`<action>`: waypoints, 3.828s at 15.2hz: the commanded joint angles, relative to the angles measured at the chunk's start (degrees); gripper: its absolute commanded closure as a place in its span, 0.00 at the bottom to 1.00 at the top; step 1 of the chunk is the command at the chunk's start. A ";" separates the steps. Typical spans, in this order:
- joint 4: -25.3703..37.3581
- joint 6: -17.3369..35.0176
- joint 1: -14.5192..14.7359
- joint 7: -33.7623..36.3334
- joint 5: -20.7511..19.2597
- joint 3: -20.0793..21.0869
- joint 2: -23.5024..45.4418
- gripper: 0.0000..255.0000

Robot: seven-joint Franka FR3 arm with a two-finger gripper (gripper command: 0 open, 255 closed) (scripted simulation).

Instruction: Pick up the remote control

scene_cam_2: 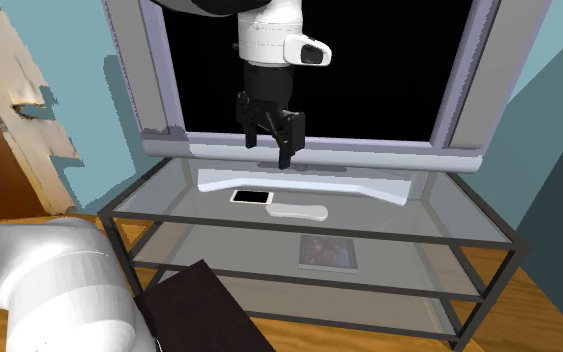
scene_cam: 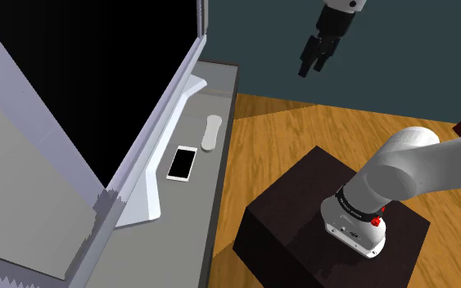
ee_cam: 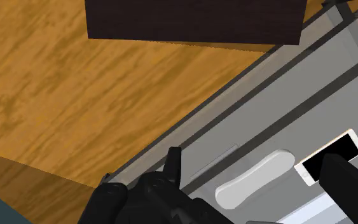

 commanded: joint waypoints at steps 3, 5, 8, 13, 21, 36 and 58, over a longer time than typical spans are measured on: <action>-1.77 3.41 -0.12 4.06 1.19 2.39 1.44 0.00; -3.13 6.89 -0.21 8.08 2.29 4.76 3.36 0.00; -4.40 12.16 -0.43 14.06 3.70 8.29 7.10 0.00; -4.45 20.82 -1.04 24.19 4.85 13.81 15.40 0.00; 0.60 32.78 -3.05 41.81 1.62 21.14 32.70 0.00; 19.15 42.10 0.00 71.09 -13.85 20.41 64.16 0.00; 19.10 42.45 0.04 71.20 -14.00 20.35 64.47 1.00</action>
